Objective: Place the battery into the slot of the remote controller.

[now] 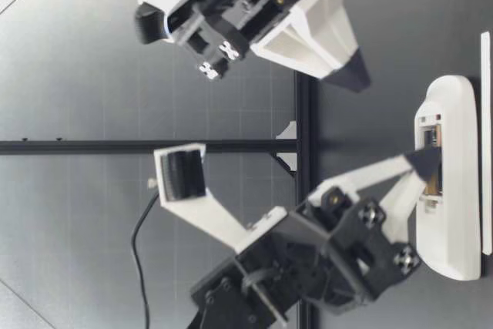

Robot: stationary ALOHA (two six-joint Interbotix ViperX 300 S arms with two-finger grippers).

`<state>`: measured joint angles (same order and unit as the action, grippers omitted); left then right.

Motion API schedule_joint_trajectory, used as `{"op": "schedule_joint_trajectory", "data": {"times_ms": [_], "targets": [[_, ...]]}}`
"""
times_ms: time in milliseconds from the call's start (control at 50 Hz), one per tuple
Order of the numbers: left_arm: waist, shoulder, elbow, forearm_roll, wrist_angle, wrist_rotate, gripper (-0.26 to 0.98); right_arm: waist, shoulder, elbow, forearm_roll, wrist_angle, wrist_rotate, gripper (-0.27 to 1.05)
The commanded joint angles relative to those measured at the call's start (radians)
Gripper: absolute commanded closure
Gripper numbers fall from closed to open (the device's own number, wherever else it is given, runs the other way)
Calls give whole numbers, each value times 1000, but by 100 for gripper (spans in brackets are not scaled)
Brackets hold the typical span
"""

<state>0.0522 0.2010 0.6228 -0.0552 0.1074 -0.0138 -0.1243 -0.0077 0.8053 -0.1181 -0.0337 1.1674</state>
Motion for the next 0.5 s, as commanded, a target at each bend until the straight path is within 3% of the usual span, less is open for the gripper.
{"op": "schedule_joint_trajectory", "data": {"times_ms": [0,240,400,480], "targets": [[5,-71,2,-2,2,0,90,-8,-57,-14,-64,-2,-20,92],[-5,-219,35,-2,-9,-2,90,0,-189,-2,-466,21,-187,92],[-14,-301,69,-3,-40,-2,90,0,-245,26,-617,25,-284,92],[-20,-325,83,-6,-57,-2,90,0,-258,34,-637,23,-327,92]]}}
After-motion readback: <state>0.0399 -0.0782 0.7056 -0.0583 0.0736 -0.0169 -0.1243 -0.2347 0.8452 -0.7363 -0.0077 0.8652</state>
